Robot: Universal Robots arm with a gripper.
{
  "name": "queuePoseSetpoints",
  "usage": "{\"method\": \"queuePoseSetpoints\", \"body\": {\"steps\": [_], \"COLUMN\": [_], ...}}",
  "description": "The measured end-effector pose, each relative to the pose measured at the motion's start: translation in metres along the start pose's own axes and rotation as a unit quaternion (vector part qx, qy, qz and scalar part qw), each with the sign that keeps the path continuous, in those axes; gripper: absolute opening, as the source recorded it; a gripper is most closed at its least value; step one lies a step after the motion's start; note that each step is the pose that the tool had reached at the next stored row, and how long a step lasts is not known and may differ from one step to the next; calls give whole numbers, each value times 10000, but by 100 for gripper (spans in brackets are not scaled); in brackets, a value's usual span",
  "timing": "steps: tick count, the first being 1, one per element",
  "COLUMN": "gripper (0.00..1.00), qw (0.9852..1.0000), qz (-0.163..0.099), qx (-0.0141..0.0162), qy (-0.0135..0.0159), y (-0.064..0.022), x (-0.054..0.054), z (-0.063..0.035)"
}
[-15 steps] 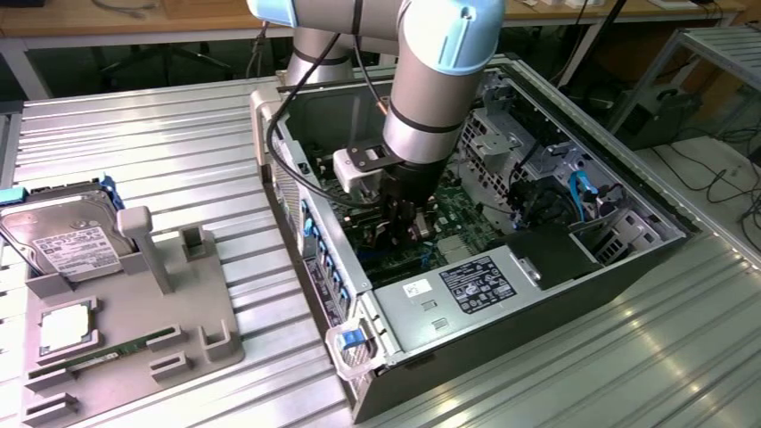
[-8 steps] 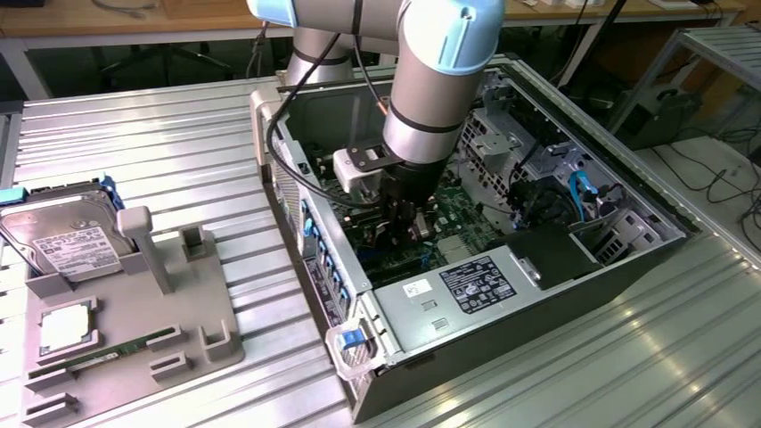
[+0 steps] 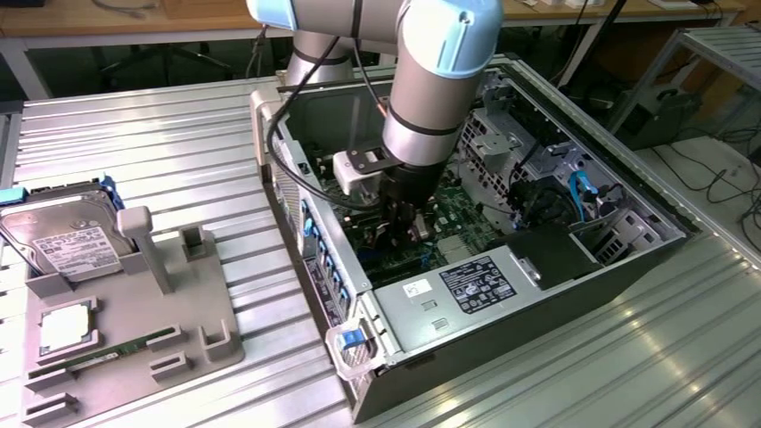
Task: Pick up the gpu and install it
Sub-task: 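Insert the gpu into the slot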
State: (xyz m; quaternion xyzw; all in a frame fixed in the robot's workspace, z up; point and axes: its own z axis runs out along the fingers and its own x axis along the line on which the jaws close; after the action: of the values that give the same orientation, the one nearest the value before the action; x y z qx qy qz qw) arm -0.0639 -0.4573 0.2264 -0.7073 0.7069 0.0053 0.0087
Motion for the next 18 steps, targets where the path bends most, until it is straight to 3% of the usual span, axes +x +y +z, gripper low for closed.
{"method": "queuePoseSetpoints", "body": {"steps": [3,11,12,13,14,15,18], "gripper": [28,28,29,29,35,35,35], "qw": [10000,10000,10000,10000,10000,10000,10000], "qz": [0,0,1,1,1,1,0], "qx": [-3,0,13,4,3,-1,11], "qy": [6,-4,-31,-11,-7,2,-4], "y": [2,2,0,2,2,2,1], "x": [2,0,-6,-4,-2,-1,-6], "z": [49,57,79,64,55,36,-58]}}
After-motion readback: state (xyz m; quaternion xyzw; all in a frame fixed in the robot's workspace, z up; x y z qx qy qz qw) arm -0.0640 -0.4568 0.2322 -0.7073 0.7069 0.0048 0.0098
